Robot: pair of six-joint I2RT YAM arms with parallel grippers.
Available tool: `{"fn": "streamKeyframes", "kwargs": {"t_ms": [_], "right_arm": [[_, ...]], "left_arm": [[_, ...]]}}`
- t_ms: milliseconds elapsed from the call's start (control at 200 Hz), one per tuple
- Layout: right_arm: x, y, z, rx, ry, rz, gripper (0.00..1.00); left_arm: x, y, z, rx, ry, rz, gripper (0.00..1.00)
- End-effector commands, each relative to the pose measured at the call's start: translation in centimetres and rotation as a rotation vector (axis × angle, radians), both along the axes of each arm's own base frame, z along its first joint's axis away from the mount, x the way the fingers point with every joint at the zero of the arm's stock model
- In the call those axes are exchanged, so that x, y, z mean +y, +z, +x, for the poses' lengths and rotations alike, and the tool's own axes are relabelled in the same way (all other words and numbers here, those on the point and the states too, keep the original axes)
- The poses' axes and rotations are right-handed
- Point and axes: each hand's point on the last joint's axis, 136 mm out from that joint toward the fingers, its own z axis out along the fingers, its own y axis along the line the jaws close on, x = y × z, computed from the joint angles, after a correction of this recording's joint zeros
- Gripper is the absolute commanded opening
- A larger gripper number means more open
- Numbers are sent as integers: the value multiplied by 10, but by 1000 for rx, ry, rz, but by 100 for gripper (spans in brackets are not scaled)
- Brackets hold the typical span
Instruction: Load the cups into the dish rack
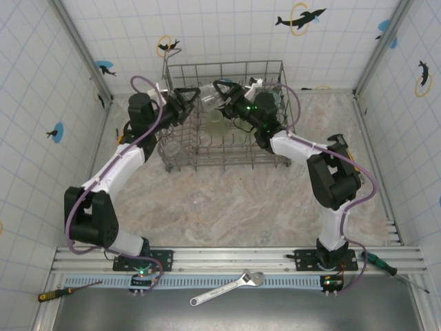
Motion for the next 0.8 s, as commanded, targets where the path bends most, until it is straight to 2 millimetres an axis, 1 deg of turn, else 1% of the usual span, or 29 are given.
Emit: {"fn": "streamKeyframes", "kwargs": {"t_ms": [0, 110, 180, 215, 310, 475, 560, 626, 721, 741, 796], "right_arm": [[4, 37, -8, -120, -7, -74, 17], [6, 35, -6, -137, -20, -127, 11], [8, 32, -5, -148, -30, -172, 2], [10, 32, -5, -158, -34, -196, 0], [16, 27, -4, -167, -42, -279, 0], [37, 21, -9, -214, -5, -434, 0], [49, 20, -14, -255, 19, -512, 0], [56, 16, -16, -292, 34, -581, 0], [68, 12, -18, -366, 62, -669, 0], [69, 5, -18, -360, 72, -702, 0], [73, -5, -14, -382, 77, -757, 0]], "left_arm": [[18, 46, -7, -167, 78, 98, 97], [38, 56, -12, -193, 139, 204, 97], [53, 61, -16, -203, 181, 263, 97], [61, 63, -18, -209, 200, 289, 97], [88, 60, -23, -192, 272, 370, 97], [139, 37, -27, -110, 415, 491, 97], [159, 22, -25, -83, 475, 547, 97], [173, 7, -19, -47, 505, 574, 97], [190, -23, -5, 32, 522, 578, 97], [193, -29, -2, 47, 522, 577, 97], [200, -45, 4, 87, 526, 563, 97]]}}
